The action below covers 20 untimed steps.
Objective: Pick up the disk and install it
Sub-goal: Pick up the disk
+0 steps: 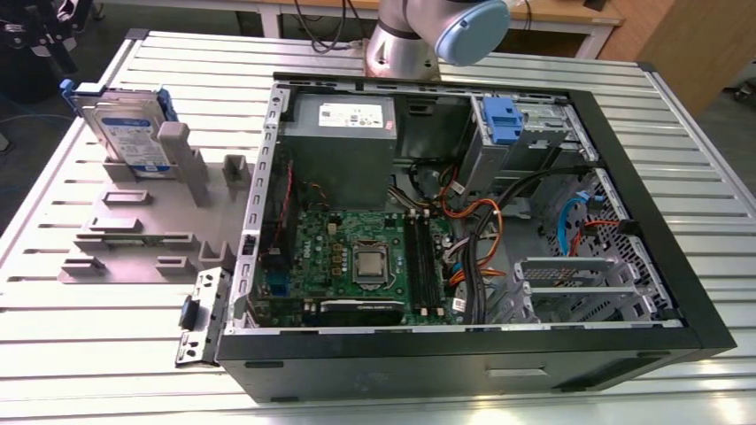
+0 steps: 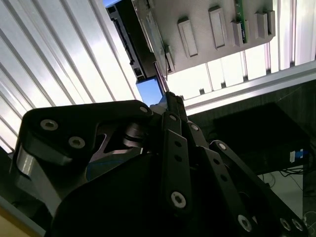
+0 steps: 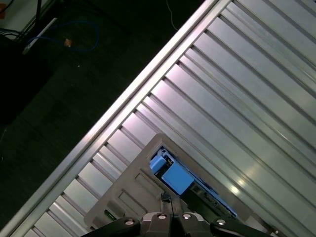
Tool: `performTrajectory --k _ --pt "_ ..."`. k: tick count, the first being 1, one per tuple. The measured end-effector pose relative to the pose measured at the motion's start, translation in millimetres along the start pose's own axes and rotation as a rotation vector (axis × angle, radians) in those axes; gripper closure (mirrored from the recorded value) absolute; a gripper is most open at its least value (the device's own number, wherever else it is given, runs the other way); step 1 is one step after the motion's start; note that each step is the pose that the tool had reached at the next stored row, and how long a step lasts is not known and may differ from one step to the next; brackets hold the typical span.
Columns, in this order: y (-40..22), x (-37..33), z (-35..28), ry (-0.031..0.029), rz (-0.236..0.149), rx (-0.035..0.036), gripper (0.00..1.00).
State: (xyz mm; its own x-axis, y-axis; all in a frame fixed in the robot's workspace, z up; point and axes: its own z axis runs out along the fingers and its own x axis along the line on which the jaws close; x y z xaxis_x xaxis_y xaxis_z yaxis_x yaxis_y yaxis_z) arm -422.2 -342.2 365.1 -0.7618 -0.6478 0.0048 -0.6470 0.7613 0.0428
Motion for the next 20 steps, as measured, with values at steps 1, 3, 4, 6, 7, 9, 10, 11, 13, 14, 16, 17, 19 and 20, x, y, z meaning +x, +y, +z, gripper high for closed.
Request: performTrajectory --k 1,3,4,6,7,9,10,11,13,14,16,17,19,20 --pt "0.0 0.0 0.0 0.0000 0.000 0.0000 0.89" --pt "0.0 0.0 0.0 0.0001 -0.001 0.0000 0.89" --pt "0.0 0.0 0.0 0.0001 -0.002 0.0000 0.89" --pt "0.0 0.0 0.0 0.0001 -0.003 0.0000 0.89" --pt "0.0 0.0 0.0 0.0001 -0.003 0.0000 0.89" --pt "0.0 0.0 0.0 0.0002 -0.004 0.0000 0.89" --pt "0.0 0.0 0.0 0.0002 -0.005 0.0000 0.89" --pt "0.0 0.0 0.0 0.0003 -0.005 0.0000 0.89" --pt "0.0 0.0 0.0 0.0003 -0.006 0.0000 0.89" --pt "0.0 0.0 0.0 0.0003 -0.007 0.0000 0.89" --pt "0.0 0.0 0.0 0.0002 -0.007 0.0000 0.89" --pt "0.0 0.0 0.0 0.0002 -0.009 -0.0001 0.89" --pt "0.0 0.0 0.2 0.0010 -0.028 0.0000 0.89" --pt "-0.1 0.0 0.4 0.0017 -0.044 0.0001 0.89"
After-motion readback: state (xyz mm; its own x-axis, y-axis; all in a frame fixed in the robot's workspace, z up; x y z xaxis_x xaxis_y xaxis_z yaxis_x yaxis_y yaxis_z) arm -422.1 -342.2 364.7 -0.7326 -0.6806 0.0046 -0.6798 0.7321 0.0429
